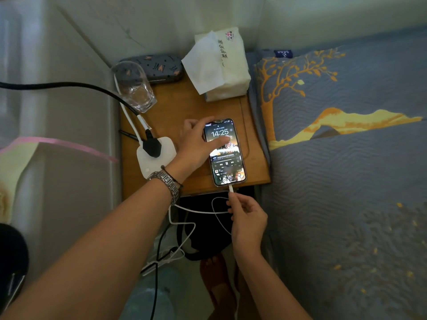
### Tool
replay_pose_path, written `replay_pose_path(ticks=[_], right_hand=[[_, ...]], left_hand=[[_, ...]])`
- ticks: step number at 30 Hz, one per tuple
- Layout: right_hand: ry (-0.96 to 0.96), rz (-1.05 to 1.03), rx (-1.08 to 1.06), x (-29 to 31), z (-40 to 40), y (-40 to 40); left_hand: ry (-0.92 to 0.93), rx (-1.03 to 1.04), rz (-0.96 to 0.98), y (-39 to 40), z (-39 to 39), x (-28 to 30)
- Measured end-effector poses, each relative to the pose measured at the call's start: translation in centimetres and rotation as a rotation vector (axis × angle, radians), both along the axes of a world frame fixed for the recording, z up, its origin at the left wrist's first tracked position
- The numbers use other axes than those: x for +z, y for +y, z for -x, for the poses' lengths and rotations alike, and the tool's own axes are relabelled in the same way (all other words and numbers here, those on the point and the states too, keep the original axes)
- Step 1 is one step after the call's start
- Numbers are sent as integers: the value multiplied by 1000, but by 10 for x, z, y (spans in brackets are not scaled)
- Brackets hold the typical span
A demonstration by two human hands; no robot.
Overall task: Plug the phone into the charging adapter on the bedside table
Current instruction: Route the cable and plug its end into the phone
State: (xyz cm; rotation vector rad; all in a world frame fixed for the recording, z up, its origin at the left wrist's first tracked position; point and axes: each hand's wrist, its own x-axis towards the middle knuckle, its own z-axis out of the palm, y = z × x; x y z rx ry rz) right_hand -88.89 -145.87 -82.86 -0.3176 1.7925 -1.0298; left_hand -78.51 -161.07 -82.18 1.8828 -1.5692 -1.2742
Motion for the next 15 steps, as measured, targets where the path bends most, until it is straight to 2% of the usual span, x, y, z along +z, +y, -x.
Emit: replay_pose_path(ticks=[15], right_hand=[[40,39,17,-3,4,-7]], left_hand=[[13,16,13,0,1,-1]])
